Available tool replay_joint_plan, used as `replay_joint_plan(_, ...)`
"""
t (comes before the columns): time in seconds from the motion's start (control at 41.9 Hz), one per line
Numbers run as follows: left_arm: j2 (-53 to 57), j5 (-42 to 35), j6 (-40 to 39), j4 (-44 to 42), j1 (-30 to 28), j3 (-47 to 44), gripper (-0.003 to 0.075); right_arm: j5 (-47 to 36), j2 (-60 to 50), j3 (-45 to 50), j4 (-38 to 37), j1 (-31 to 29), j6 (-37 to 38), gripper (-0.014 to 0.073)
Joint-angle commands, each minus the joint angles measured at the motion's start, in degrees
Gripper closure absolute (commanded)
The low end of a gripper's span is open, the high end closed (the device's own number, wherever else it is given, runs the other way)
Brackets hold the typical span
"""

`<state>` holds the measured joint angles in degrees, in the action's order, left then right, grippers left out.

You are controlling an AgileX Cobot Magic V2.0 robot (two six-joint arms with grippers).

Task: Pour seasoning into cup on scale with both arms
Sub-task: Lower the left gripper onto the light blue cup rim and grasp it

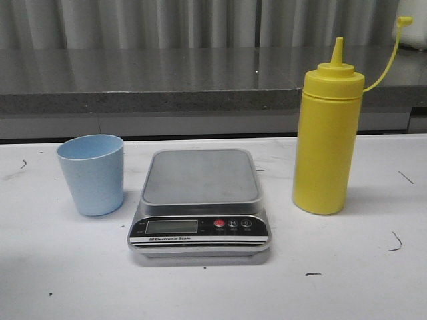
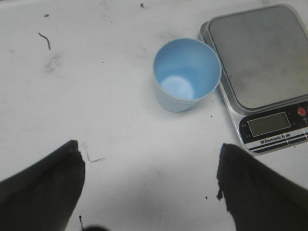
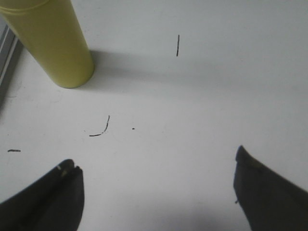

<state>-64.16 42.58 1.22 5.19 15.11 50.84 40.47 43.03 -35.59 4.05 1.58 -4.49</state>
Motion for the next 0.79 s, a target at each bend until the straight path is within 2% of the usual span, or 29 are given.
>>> replay_joint_plan(0.0,-5.19,0.62,-0.03,0.25,0.74,5.94,0.0168,-2.88,0.04,-1.42,0.10,-0.02,-0.68,-0.0052)
replay_joint_plan(0.287,-21.71,4.34,-0.03,0.25,0.74,17.40,0.0168,-2.88,0.04,-1.42,0.10,-0.02,-0.68,-0.0052)
replay_joint_plan(0.597,-33.18,4.67,-0.03,0.25,0.74,24.94,0.0169,-2.88,0.04,-1.42,0.10,-0.02,-0.68,-0.0052)
replay_joint_plan(0.764,-36.69,4.43,-0.14,0.25,0.74,26.74,0.0221,-2.88,0.04,-1.42,0.10,-0.02,-0.68,-0.0052)
